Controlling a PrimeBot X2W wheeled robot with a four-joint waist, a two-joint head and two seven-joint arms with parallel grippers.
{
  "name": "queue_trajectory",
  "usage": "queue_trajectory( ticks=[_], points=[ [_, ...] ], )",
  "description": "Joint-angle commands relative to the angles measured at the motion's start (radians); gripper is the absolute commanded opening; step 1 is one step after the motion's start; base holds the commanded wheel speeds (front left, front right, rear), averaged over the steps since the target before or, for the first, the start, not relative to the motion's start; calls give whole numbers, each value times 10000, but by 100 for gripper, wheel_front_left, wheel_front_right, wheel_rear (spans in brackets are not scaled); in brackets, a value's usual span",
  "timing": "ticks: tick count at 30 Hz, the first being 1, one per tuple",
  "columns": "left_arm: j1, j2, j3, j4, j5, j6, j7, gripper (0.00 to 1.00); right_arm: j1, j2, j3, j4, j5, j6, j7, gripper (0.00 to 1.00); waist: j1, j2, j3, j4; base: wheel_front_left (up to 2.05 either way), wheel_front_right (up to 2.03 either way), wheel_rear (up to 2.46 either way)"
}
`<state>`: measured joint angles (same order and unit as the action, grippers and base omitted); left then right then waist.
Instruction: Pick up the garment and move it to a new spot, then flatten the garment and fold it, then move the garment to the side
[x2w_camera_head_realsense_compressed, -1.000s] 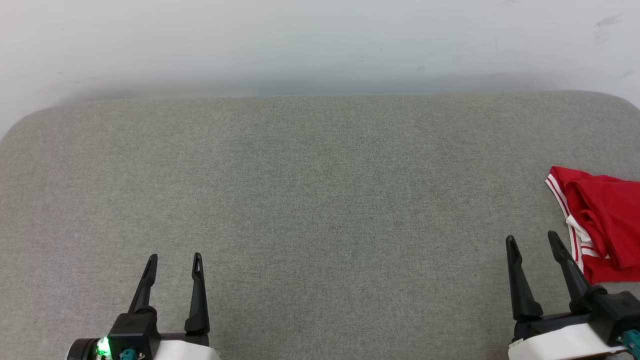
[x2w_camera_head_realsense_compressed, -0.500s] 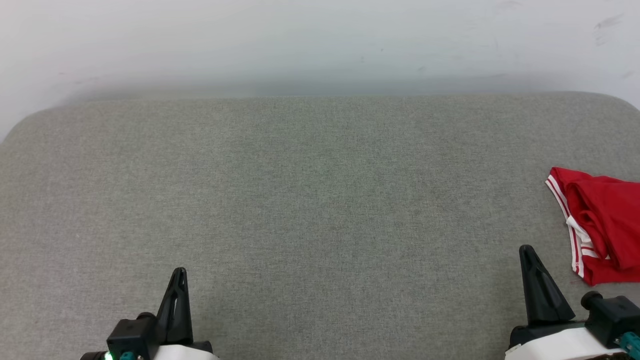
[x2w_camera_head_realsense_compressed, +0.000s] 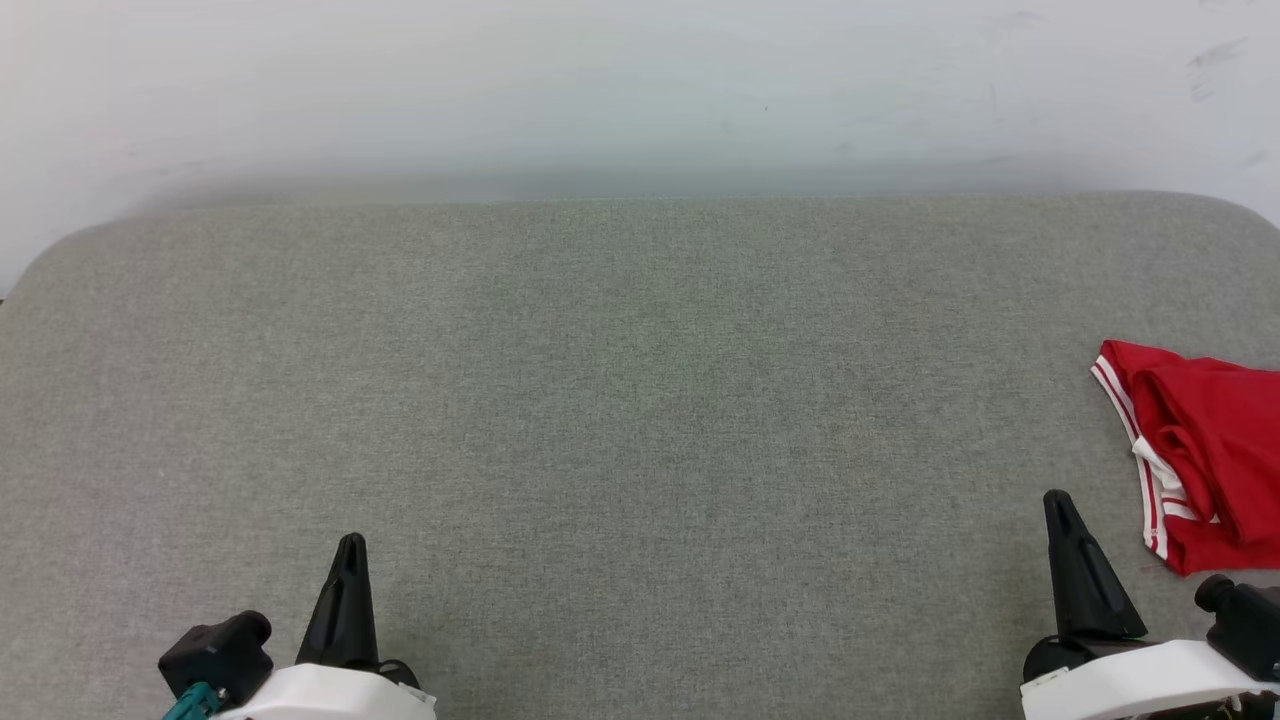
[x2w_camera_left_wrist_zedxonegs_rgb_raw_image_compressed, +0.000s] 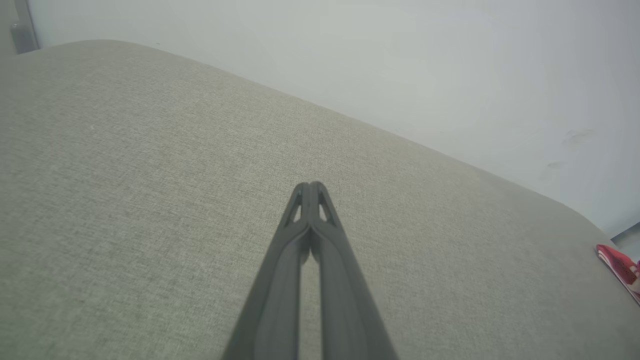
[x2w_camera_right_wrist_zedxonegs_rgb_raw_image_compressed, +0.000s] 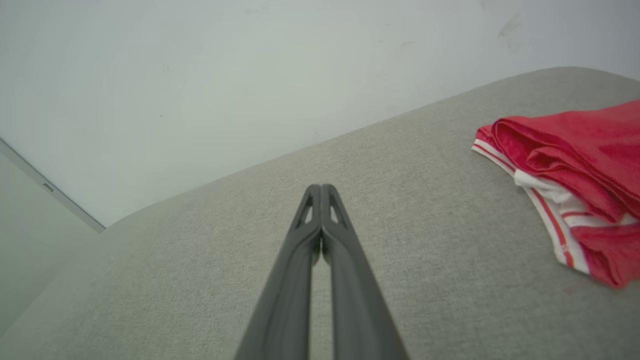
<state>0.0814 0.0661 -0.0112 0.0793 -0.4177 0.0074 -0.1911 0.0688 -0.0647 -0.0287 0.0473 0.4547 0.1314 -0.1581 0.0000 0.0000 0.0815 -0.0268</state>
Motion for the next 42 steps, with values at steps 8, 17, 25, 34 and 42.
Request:
queue_trajectory(
  ticks=[8,17,25,34,42],
  points=[
    [-461,124,102,132,-1699,-206,313,0,-460,-166,18,148,1687,-3,234,0,0,0,-62,21,0,0,0],
    [-657,147,172,320,-3155,-369,615,0,-646,-210,12,381,3116,-4,479,0,0,0,-127,44,0,0,0],
    [-822,162,244,476,-4329,-504,866,0,-796,-235,-9,577,4268,-4,690,0,0,0,-186,64,0,0,0],
    [-996,169,330,640,-5527,-639,1141,0,-942,-249,-43,775,5440,-4,920,0,0,0,-251,86,0,0,0],
    [-1128,169,401,783,-6504,-749,1372,0,-1055,-254,-81,948,6388,-5,1121,0,0,0,-309,106,0,0,0]
  ],
)
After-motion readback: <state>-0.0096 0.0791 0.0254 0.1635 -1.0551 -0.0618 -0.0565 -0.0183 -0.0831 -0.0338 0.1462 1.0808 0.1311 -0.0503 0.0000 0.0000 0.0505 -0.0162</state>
